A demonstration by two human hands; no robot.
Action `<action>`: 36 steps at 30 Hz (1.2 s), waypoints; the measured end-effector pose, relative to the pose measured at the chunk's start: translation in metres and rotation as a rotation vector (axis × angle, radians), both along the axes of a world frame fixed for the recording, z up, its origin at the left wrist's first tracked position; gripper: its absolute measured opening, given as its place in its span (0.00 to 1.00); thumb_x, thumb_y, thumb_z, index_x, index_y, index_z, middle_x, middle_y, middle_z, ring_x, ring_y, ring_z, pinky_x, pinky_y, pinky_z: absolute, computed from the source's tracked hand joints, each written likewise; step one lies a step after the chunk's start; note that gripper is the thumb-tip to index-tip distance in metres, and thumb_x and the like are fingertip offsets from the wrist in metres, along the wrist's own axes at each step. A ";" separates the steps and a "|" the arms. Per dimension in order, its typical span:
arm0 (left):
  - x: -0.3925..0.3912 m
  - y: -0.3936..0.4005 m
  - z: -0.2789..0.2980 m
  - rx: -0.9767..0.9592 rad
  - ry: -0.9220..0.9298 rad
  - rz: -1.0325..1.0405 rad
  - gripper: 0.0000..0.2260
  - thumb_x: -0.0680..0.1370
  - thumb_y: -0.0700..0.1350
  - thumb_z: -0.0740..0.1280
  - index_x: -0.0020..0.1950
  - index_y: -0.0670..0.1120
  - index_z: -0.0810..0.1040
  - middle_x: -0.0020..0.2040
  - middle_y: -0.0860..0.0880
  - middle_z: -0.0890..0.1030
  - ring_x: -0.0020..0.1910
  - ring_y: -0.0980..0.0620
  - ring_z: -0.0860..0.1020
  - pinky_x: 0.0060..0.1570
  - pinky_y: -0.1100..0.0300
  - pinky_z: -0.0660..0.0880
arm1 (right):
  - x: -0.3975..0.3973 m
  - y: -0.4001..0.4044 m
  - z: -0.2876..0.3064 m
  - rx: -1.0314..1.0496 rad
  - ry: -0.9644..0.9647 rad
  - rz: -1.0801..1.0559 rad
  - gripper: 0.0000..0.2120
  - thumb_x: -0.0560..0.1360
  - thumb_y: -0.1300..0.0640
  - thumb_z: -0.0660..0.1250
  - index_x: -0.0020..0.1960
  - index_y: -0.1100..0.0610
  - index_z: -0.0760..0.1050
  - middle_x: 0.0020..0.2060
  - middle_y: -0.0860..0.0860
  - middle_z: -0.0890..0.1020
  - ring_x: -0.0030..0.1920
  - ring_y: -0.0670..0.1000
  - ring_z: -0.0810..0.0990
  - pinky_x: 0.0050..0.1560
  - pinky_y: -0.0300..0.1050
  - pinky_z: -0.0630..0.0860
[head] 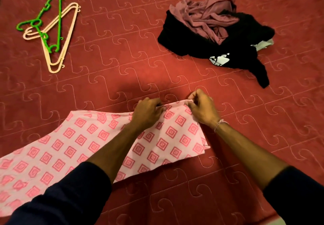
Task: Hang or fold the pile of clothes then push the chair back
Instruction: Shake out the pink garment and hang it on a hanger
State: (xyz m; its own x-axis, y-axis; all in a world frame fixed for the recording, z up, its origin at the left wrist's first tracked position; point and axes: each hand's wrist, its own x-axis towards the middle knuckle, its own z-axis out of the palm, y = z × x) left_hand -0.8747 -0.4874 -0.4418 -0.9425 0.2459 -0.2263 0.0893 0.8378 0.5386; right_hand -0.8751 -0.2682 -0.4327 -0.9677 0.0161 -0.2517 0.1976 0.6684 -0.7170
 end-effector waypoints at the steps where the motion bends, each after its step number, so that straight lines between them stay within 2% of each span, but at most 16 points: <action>1: 0.000 0.002 -0.003 -0.009 0.008 0.022 0.08 0.81 0.51 0.66 0.53 0.48 0.80 0.43 0.54 0.77 0.46 0.53 0.74 0.55 0.51 0.74 | 0.000 -0.004 -0.004 0.021 -0.007 0.012 0.04 0.81 0.60 0.66 0.50 0.57 0.70 0.37 0.48 0.81 0.36 0.47 0.82 0.32 0.37 0.78; 3: 0.005 0.007 -0.010 -0.022 0.018 0.041 0.08 0.82 0.50 0.65 0.52 0.47 0.80 0.43 0.53 0.79 0.44 0.53 0.76 0.57 0.49 0.74 | 0.002 -0.007 -0.012 0.074 0.000 0.003 0.06 0.81 0.57 0.67 0.51 0.54 0.69 0.39 0.49 0.82 0.39 0.51 0.83 0.36 0.47 0.82; 4: 0.007 0.009 -0.013 -0.016 0.033 0.049 0.08 0.82 0.50 0.65 0.52 0.47 0.79 0.44 0.52 0.80 0.44 0.53 0.76 0.57 0.49 0.74 | 0.005 -0.008 -0.012 0.086 0.002 -0.023 0.08 0.80 0.55 0.68 0.53 0.53 0.68 0.40 0.49 0.82 0.39 0.51 0.83 0.38 0.49 0.82; 7: 0.013 0.011 -0.021 -0.019 0.110 0.074 0.07 0.82 0.50 0.65 0.52 0.47 0.78 0.46 0.50 0.82 0.44 0.52 0.75 0.59 0.49 0.72 | 0.024 -0.009 -0.004 0.045 -0.054 -0.065 0.12 0.80 0.49 0.68 0.55 0.53 0.67 0.39 0.50 0.83 0.34 0.48 0.84 0.34 0.49 0.82; 10: 0.015 0.010 -0.025 -0.023 0.145 0.078 0.08 0.82 0.51 0.63 0.53 0.47 0.78 0.47 0.50 0.81 0.45 0.52 0.74 0.57 0.53 0.68 | 0.053 -0.007 0.003 0.025 -0.250 -0.030 0.14 0.76 0.50 0.73 0.52 0.54 0.69 0.36 0.49 0.82 0.28 0.45 0.82 0.27 0.41 0.77; 13: 0.016 0.011 -0.024 -0.013 0.155 0.075 0.09 0.83 0.50 0.63 0.54 0.46 0.78 0.47 0.49 0.81 0.45 0.52 0.75 0.54 0.53 0.72 | 0.077 0.005 -0.006 0.055 -0.377 0.095 0.12 0.74 0.49 0.75 0.44 0.56 0.76 0.37 0.52 0.83 0.30 0.47 0.79 0.31 0.45 0.76; 16: 0.017 0.011 -0.024 -0.003 0.168 0.077 0.09 0.83 0.50 0.63 0.53 0.46 0.78 0.45 0.48 0.81 0.43 0.51 0.76 0.51 0.53 0.73 | 0.089 0.019 -0.011 0.038 -0.330 0.190 0.09 0.74 0.47 0.75 0.44 0.48 0.76 0.41 0.51 0.80 0.37 0.48 0.76 0.36 0.46 0.75; 18: 0.018 0.012 -0.024 -0.007 0.170 0.090 0.10 0.83 0.51 0.62 0.52 0.46 0.77 0.43 0.49 0.80 0.41 0.51 0.75 0.49 0.53 0.73 | 0.092 0.021 -0.009 0.001 -0.231 0.206 0.06 0.77 0.49 0.71 0.45 0.44 0.74 0.45 0.50 0.77 0.44 0.50 0.77 0.41 0.47 0.78; 19: 0.018 0.014 -0.024 -0.009 0.165 0.099 0.10 0.83 0.51 0.62 0.51 0.46 0.77 0.42 0.49 0.79 0.41 0.51 0.76 0.48 0.53 0.74 | 0.092 0.021 -0.007 -0.061 -0.190 0.165 0.04 0.79 0.51 0.69 0.46 0.46 0.75 0.45 0.50 0.78 0.43 0.50 0.78 0.39 0.47 0.79; 21: 0.017 0.019 -0.022 -0.022 0.153 0.107 0.10 0.83 0.51 0.62 0.52 0.46 0.77 0.42 0.50 0.79 0.41 0.51 0.76 0.47 0.54 0.75 | 0.091 0.017 -0.006 -0.193 -0.140 0.001 0.04 0.82 0.55 0.65 0.49 0.54 0.76 0.39 0.49 0.82 0.35 0.48 0.80 0.30 0.44 0.76; 24: 0.014 0.030 -0.018 0.045 0.119 0.079 0.09 0.81 0.48 0.66 0.53 0.44 0.78 0.45 0.48 0.82 0.41 0.51 0.78 0.42 0.58 0.74 | 0.090 0.012 -0.015 -0.209 -0.189 -0.174 0.11 0.83 0.53 0.63 0.48 0.59 0.77 0.32 0.51 0.82 0.27 0.47 0.77 0.24 0.42 0.70; 29: -0.002 0.056 -0.002 0.137 -0.162 -0.015 0.07 0.79 0.49 0.70 0.51 0.47 0.76 0.44 0.51 0.82 0.38 0.53 0.82 0.39 0.54 0.82 | 0.102 0.019 -0.023 -0.350 -0.380 -0.219 0.17 0.80 0.45 0.66 0.47 0.59 0.77 0.33 0.53 0.81 0.28 0.50 0.74 0.24 0.42 0.65; 31: -0.010 0.064 0.004 0.120 -0.277 -0.082 0.09 0.77 0.47 0.72 0.53 0.46 0.77 0.47 0.50 0.81 0.38 0.52 0.83 0.38 0.55 0.82 | 0.107 0.027 -0.023 -0.390 -0.417 -0.185 0.15 0.75 0.47 0.73 0.50 0.59 0.78 0.38 0.52 0.85 0.32 0.50 0.81 0.28 0.44 0.73; 33: -0.017 0.070 0.008 0.120 -0.330 -0.121 0.09 0.77 0.43 0.73 0.55 0.43 0.77 0.49 0.48 0.80 0.39 0.50 0.84 0.36 0.55 0.83 | 0.114 0.035 -0.025 -0.379 -0.433 -0.132 0.14 0.71 0.54 0.78 0.50 0.59 0.78 0.43 0.53 0.87 0.40 0.51 0.86 0.35 0.45 0.79; 34: -0.019 0.072 0.008 0.152 -0.320 -0.105 0.08 0.77 0.40 0.72 0.54 0.42 0.78 0.48 0.48 0.80 0.39 0.50 0.84 0.36 0.55 0.83 | 0.117 0.037 -0.026 -0.370 -0.433 -0.110 0.12 0.71 0.57 0.78 0.49 0.60 0.78 0.43 0.53 0.87 0.41 0.51 0.86 0.35 0.43 0.79; 36: -0.023 0.075 0.009 0.272 -0.258 -0.011 0.04 0.77 0.38 0.71 0.49 0.43 0.78 0.46 0.48 0.82 0.39 0.50 0.84 0.39 0.53 0.83 | 0.124 0.041 -0.025 -0.344 -0.423 -0.102 0.09 0.75 0.57 0.75 0.48 0.62 0.78 0.40 0.53 0.86 0.36 0.46 0.84 0.31 0.38 0.75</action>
State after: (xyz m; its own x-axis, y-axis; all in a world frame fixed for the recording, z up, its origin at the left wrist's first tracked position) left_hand -0.8974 -0.4120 -0.4330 -0.8599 0.3396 -0.3811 -0.0704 0.6606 0.7474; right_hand -0.7511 -0.2274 -0.4574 -0.7792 -0.0475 -0.6250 0.5670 0.3718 -0.7351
